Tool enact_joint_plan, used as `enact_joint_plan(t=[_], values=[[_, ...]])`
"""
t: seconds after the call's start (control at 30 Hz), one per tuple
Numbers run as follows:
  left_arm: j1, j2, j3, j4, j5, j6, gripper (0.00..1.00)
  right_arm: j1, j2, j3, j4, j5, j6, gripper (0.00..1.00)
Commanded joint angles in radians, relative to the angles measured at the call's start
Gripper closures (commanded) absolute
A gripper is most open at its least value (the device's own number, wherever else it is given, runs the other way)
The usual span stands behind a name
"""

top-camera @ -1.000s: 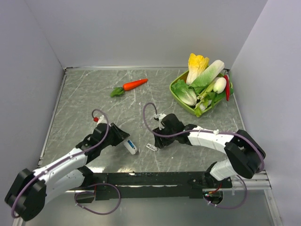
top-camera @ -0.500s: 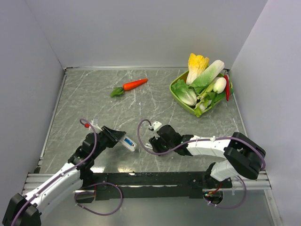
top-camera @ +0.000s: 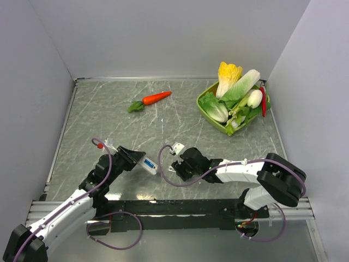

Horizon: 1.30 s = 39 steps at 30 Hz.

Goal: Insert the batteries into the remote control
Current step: Pick up the battery cover at the center of the board.

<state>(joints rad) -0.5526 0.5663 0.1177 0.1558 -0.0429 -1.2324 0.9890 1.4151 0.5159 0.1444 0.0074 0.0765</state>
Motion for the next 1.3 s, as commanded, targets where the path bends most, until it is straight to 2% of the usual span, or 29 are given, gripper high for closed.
enact_joint_plan(t=[0.0, 0.17, 0.3, 0.43, 0.57, 0.7, 0.87, 0.97, 1.27], values=[[0.006, -0.008, -0.003, 0.071, -0.006, -0.024, 0.99, 0.025, 0.050, 0.009, 0.032, -0.046, -0.041, 0.49], [0.006, -0.006, -0.010, 0.083, 0.000, -0.030, 0.99, 0.037, 0.077, 0.018, 0.038, -0.053, -0.063, 0.56], [0.006, 0.000, -0.033, 0.116, 0.008, -0.050, 0.99, 0.043, 0.074, 0.019, 0.026, -0.060, -0.066, 0.71], [0.006, 0.015, -0.082, 0.235, 0.026, -0.075, 0.99, 0.043, 0.027, 0.027, -0.022, -0.063, -0.066, 0.81], [0.006, 0.055, -0.116, 0.350, 0.034, -0.073, 0.99, 0.043, -0.050, 0.068, -0.129, -0.061, -0.066, 0.91], [0.008, 0.081, -0.164, 0.415, 0.034, -0.052, 0.99, 0.045, -0.123, 0.177, -0.323, -0.043, -0.057, 1.00], [0.008, 0.135, -0.219, 0.546, 0.026, -0.055, 0.99, 0.043, -0.179, 0.298, -0.492, -0.024, -0.035, 1.00], [0.006, 0.168, -0.214, 0.556, 0.028, -0.049, 0.99, 0.043, -0.188, 0.380, -0.568, -0.027, -0.024, 1.00], [0.008, 0.264, -0.196, 0.611, 0.034, -0.042, 0.99, 0.045, -0.082, 0.665, -0.753, -0.078, -0.011, 1.00]])
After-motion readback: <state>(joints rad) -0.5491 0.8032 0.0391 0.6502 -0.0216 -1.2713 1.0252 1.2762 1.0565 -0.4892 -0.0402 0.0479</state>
